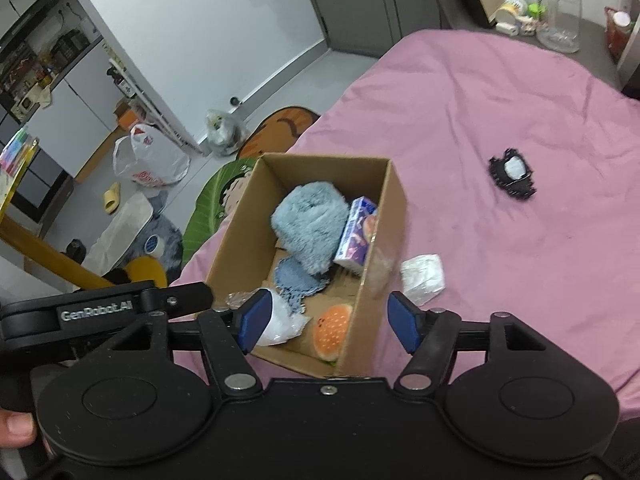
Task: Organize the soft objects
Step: 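Open both grippers to drop the bag and hamburger plush into the box, then withdraw both grippers and reach toward the white tissue and black plush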
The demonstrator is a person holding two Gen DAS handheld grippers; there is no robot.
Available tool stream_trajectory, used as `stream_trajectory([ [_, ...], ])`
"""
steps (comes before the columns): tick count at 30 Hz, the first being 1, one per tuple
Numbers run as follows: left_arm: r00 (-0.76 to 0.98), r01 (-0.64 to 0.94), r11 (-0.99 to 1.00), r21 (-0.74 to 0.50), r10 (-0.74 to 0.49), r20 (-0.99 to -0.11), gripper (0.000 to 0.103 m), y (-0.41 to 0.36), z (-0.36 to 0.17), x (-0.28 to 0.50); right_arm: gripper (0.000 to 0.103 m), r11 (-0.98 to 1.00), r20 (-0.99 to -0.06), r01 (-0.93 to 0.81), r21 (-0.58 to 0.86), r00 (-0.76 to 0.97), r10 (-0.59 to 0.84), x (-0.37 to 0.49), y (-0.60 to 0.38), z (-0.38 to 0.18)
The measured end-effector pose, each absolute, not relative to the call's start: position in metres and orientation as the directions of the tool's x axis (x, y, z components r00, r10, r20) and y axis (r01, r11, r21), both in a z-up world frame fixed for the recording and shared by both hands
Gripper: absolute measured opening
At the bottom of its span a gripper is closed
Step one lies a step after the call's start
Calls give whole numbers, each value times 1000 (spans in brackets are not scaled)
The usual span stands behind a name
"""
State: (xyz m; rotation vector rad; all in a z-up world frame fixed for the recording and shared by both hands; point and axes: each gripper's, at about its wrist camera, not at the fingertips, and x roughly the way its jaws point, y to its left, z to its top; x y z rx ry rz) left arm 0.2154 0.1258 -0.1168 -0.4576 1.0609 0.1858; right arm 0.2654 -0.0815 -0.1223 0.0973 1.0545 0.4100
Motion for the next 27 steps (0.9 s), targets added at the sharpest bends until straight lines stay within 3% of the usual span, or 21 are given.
stream_trajectory([
  [6, 477, -360, 903, -235, -38, -878, 81, 117, -110, 208, 73, 941, -820, -267, 208, 476, 317, 260, -90, -116],
  [16, 502, -355, 918, -178, 26, -865, 102, 99, -99, 199, 85, 919, -787, -315, 235, 493, 371, 250, -105, -103],
  [27, 520, -336, 935, -113, 84, -850, 103, 75, -87, 188, 103, 911, -759, -330, 248, 518, 394, 241, -127, -99],
])
